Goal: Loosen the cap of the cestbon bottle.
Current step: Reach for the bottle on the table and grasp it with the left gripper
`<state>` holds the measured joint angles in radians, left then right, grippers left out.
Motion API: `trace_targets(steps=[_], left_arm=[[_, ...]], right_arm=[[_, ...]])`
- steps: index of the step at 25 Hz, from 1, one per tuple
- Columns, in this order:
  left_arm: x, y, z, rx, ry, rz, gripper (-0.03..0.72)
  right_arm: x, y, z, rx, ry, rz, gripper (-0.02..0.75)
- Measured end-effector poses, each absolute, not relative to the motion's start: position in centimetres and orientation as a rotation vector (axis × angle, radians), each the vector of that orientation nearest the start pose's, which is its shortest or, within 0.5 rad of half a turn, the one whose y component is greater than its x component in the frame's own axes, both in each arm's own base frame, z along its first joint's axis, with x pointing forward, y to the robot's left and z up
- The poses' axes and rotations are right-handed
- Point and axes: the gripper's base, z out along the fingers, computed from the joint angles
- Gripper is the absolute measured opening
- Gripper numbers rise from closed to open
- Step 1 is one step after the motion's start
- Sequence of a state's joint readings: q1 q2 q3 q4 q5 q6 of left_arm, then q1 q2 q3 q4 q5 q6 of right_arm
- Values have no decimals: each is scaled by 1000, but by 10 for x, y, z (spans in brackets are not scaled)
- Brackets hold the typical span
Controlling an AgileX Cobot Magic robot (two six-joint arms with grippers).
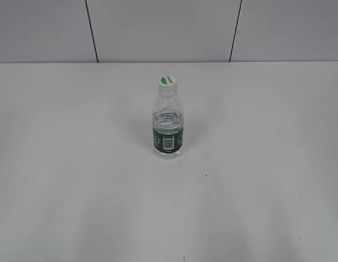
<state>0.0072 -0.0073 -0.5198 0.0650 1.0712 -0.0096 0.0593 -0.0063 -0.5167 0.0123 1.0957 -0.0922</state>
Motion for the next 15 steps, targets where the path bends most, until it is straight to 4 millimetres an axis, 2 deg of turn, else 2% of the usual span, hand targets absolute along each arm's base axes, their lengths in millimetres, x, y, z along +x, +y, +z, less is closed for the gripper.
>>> trace_targets(steps=[6,10,15], left_arm=[[-9,6,282,-22,2023,82,463],[-6,5,295,-18,1938,77,463],[18,3,312,21,1822,76,463]], right_arm=[[-9,0,279,-157,2049,-6,556],[-9,0,279,-157,2049,-6,556],[-9,1,279,-157,2049,-2,556]])
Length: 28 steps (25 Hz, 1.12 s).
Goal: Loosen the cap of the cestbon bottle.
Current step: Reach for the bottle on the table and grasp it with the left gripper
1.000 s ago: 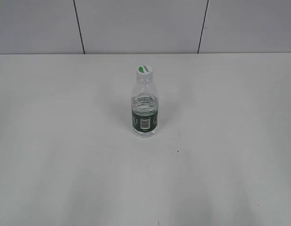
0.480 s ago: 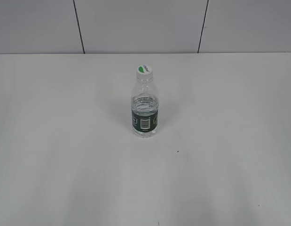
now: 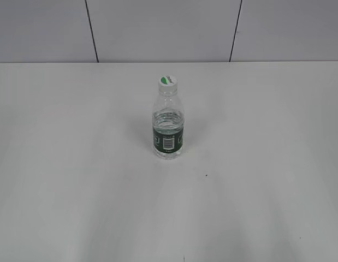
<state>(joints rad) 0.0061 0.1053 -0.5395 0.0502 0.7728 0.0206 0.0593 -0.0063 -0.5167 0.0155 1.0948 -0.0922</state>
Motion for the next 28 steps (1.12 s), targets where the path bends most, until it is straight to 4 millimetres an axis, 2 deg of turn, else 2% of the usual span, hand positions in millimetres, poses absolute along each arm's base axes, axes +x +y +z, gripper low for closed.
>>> trace_targets(steps=[9,16,21,28], left_arm=[[84,-5,326,161,1761,51,464],[144,-11,320,185,1751,40,464],[191,-16,302,197,1750,35,464],[235,-21,264,207,1810,20,464]], right_arm=[[-9,1,279,-157,2049,0,556],[-9,1,279,-157,2049,1,556],[-9,1,279,-157,2049,2,556],[-9,1,279,-157,2049,3,556]])
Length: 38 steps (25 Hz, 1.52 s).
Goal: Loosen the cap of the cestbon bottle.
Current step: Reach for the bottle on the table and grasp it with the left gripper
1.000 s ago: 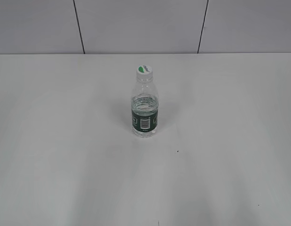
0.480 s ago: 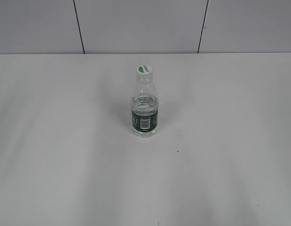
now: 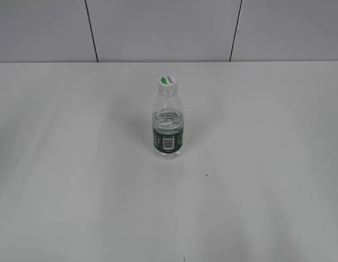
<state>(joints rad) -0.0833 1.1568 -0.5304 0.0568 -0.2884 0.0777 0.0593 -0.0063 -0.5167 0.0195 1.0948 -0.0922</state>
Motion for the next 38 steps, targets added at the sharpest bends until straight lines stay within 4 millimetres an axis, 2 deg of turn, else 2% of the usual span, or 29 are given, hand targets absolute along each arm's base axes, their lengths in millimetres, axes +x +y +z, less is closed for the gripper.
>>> trace_targets(steps=[6,10,15,20,23,27,30,33,38], left_arm=[[262,-27,229,247,1857,-54,464],[277,-26,204,288,1853,-207,464],[285,-27,178,490,1796,-430,464],[300,-36,155,736,1782,-539,464],[311,-41,149,844,1714,-621,462],[321,-47,133,967,1634,-756,465],[329,-52,117,995,1629,-815,480],[332,-70,106,1056,1618,-867,489],[338,-109,101,1175,1559,-916,493]], right_arm=[[-9,1,279,-157,2049,3,556],[-9,1,279,-157,2049,4,556],[-9,1,279,-157,2049,4,556],[-9,1,279,-157,2049,4,556],[-9,1,279,-157,2049,4,556],[-9,1,279,-157,2049,4,556],[-9,1,279,-157,2049,4,556],[-9,1,279,-157,2049,4,556],[-9,1,279,-157,2049,4,556]])
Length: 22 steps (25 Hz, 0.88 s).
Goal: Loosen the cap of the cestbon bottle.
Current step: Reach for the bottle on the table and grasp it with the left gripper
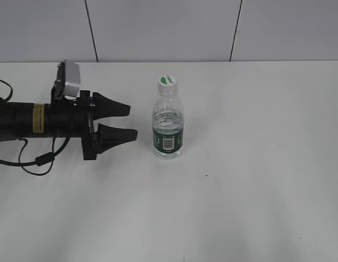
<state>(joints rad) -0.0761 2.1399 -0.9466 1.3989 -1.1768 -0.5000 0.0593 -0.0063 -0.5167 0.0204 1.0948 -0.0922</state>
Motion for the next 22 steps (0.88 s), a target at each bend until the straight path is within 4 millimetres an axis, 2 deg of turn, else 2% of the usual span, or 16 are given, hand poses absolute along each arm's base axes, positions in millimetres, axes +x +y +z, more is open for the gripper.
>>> trace_targets(steps=[5,9,15,22], left_arm=[[342,-135,96,1268,1556,-886,493],[347,-146,99,1249,1562,-855,493],[347,-157,99,1219,1565,-862,493],[345,-165,82,1161,1604,-915,494]], right_arm=[[-9,1,279,-157,2049,4,556],[-9,1,279,-157,2049,5,556],[-9,1,279,-157,2049,5,556],[-9,1,279,-157,2049,5,556]])
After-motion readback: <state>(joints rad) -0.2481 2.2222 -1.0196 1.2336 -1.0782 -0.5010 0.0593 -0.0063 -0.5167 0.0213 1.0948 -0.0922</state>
